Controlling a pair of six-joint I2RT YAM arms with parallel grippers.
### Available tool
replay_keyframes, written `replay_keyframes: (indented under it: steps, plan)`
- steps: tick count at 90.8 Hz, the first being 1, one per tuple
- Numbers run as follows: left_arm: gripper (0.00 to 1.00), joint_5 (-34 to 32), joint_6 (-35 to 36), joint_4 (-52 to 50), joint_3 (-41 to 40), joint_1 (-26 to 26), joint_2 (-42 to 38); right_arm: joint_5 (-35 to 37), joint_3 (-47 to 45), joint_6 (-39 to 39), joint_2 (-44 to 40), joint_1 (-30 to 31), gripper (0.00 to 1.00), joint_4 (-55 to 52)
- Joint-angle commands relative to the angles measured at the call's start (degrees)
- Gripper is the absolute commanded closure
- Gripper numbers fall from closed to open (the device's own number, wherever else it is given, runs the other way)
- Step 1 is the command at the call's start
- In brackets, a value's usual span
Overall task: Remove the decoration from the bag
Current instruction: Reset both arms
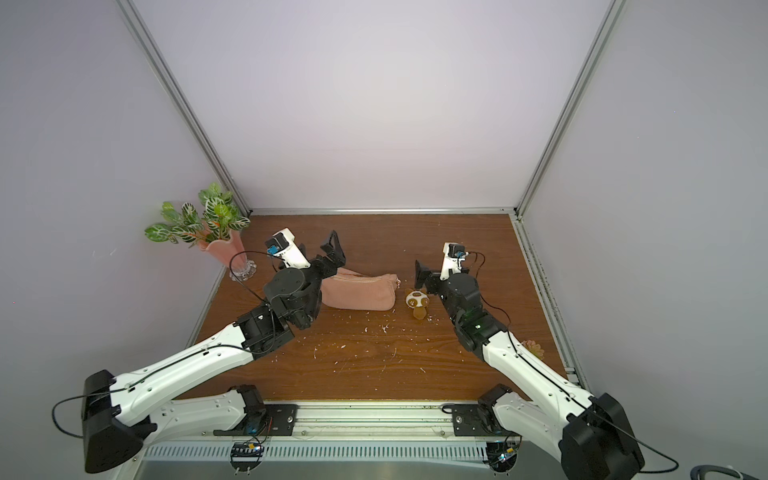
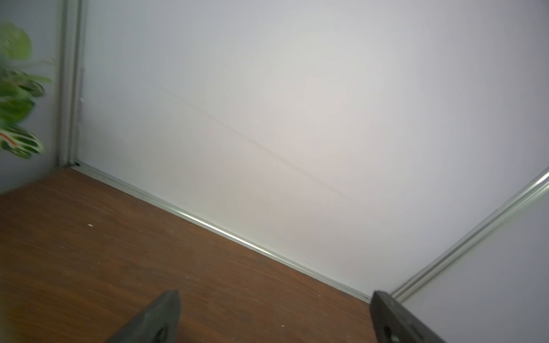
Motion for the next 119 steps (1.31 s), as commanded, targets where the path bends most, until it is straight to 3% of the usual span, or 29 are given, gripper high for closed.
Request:
replay_keyframes:
  steps: [1, 14, 31, 41, 61, 76, 97, 109, 119]
  plan:
    - [0.00, -11.3, 16.1, 4.5, -1.8, 0.5, 0.8, 6.3, -3.0, -2.9, -3.1, -2.2, 0.01, 2.3]
    - [0.00, -14.1, 18.2, 7.3, -7.0, 1.8, -0.2, 13.7, -10.4, -6.2, -7.8, -5.5, 0.01, 10.1]
    - [0.00, -10.3, 5.6, 4.1, -15.5, 7.9, -8.8, 26.3, -18.1, -10.0, -10.5, -8.7, 0.00, 21.4]
    - [0.00, -9.2, 3.8, 5.6, -20.9, 11.4, -15.0, 28.7, -17.9, -13.6, -8.5, -10.6, 0.00, 21.3]
    - [0.00, -9.1, 9.0, 7.5, -27.1, 14.3, -20.6, 27.5, -19.5, -14.3, -5.4, -15.0, 0.00, 22.4]
    - [0.00, -6.5, 11.8, 9.5, -28.7, 16.7, -16.6, 26.3, -21.1, -14.6, -0.7, -16.9, 0.00, 28.0]
    - [0.00, -0.6, 18.7, 17.2, -30.2, 21.7, -5.0, 23.2, -22.5, -19.2, 11.9, -17.6, 0.00, 42.1]
    - [0.00, 4.6, 23.3, 26.8, -33.0, 27.8, 1.1, 22.7, -22.0, -20.3, 20.3, -18.0, 0.00, 47.8]
    - [0.00, 14.3, 22.6, 31.9, -35.1, 35.3, 4.5, 19.1, -21.2, -18.7, 22.5, -18.7, 0.00, 48.6]
